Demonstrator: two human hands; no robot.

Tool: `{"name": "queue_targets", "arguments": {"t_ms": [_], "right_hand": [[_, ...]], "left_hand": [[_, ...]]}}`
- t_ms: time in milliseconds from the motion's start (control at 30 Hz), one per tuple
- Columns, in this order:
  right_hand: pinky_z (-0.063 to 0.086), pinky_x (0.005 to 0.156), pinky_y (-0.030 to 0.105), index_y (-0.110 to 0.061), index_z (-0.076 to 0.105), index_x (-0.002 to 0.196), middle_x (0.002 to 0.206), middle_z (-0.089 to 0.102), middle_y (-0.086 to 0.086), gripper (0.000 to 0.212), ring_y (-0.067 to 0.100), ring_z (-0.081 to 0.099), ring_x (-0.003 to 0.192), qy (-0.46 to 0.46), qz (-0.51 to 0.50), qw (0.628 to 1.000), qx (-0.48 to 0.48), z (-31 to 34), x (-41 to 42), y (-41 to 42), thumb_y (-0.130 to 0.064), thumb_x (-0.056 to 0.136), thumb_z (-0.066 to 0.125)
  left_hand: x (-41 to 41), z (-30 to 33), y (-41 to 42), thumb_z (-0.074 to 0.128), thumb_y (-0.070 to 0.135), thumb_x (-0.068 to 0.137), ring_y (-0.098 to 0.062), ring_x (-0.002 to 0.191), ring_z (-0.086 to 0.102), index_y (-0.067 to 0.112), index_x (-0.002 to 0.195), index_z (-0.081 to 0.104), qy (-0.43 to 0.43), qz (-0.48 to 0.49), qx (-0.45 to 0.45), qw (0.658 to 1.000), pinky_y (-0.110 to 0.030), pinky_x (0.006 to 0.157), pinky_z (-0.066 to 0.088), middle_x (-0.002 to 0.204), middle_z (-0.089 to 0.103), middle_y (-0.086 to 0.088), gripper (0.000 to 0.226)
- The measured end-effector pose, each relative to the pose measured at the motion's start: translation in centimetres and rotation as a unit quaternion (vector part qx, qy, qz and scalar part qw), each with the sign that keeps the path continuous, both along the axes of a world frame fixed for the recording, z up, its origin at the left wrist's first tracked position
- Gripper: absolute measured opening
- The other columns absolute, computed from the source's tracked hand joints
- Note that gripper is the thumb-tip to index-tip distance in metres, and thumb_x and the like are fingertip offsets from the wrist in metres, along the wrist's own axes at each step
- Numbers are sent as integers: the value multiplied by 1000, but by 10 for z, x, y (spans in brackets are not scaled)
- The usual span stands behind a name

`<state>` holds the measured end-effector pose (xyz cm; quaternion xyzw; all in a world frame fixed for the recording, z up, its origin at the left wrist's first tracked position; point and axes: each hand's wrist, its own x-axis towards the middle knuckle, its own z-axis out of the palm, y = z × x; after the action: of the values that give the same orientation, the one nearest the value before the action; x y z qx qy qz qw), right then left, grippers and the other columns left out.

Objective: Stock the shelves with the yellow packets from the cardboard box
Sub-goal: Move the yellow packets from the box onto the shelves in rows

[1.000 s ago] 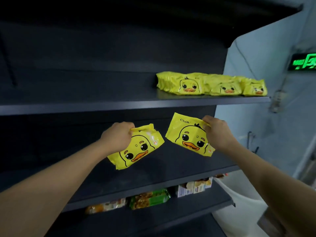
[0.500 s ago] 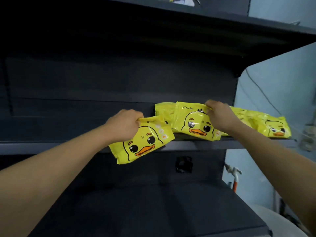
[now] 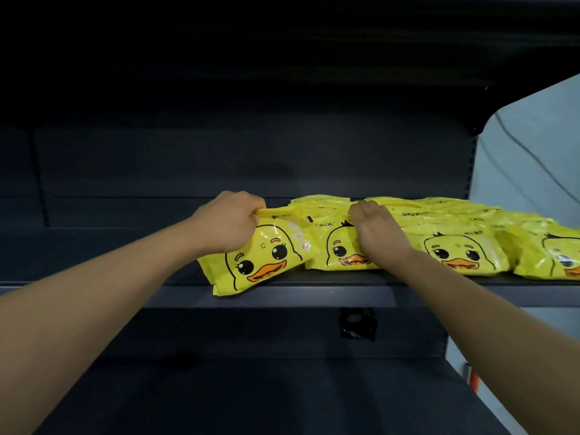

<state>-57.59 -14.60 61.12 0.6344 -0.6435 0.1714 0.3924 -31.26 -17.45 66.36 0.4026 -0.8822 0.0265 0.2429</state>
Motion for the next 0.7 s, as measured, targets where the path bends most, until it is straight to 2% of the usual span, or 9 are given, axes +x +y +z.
{"name": "queue_targets", "arguments": {"t_ms": [67, 133, 200, 267, 500, 600, 700], "right_hand": [[46, 62, 35, -1, 58, 86, 80, 59, 17, 30, 33, 57, 72, -14, -4, 1000, 5, -1, -2, 0, 4, 74, 31], [43, 78, 37, -1, 54, 105, 102, 56, 17, 24, 32, 53, 94, -53, -3, 999, 7, -1, -6, 0, 4, 84, 44], [39, 91, 37, -4, 47, 122, 120, 48, 15, 31, 30, 46, 110, -100, 5, 995, 8, 4, -10, 6, -7, 92, 49], [37, 96, 37, -5, 42, 130, 128, 44, 15, 37, 30, 42, 117, -147, 14, 989, 5, 12, -12, 15, -11, 94, 48], [37, 95, 41, -2, 41, 129, 130, 40, 21, 36, 38, 40, 119, -281, -2, 959, -35, 32, -39, 55, -2, 93, 45], [37, 94, 39, -3, 42, 127, 129, 41, 21, 34, 38, 43, 117, -305, -7, 951, -42, 32, -48, 70, -3, 93, 45], [38, 95, 38, -4, 43, 127, 130, 41, 19, 34, 36, 45, 117, -318, -7, 947, -41, 31, -53, 79, -9, 94, 48]], "left_hand": [[-5, 0, 1, 39, 11, 96, -23, 76, 55, 21, 74, 52, -4, 4, -1, 1000, -44, 72, 50, 77, 56, -1, 28], [-12, 0, 3, 39, 11, 96, -23, 77, 55, 17, 78, 55, -11, 2, -4, 1000, -45, 73, 50, 78, 56, -1, 25], [-21, 2, 7, 39, 11, 96, -23, 76, 54, 13, 82, 57, -11, -6, -6, 1000, -45, 72, 49, 76, 55, -1, 23], [-32, 5, 11, 38, 11, 96, -24, 75, 54, 11, 82, 56, -6, -16, -7, 1000, -43, 71, 49, 74, 53, -1, 23], [-90, 10, 18, 40, 7, 94, -24, 74, 50, 14, 72, 49, -19, -63, -24, 998, -37, 64, 42, 72, 49, 1, 25], [-116, 9, 21, 40, 3, 92, -20, 67, 45, 18, 65, 39, -48, -64, -44, 996, -30, 54, 32, 69, 44, 2, 31], [-129, 12, 22, 39, 1, 91, -16, 62, 40, 20, 64, 36, -62, -65, -61, 994, -30, 54, 32, 68, 42, 3, 33]]}}
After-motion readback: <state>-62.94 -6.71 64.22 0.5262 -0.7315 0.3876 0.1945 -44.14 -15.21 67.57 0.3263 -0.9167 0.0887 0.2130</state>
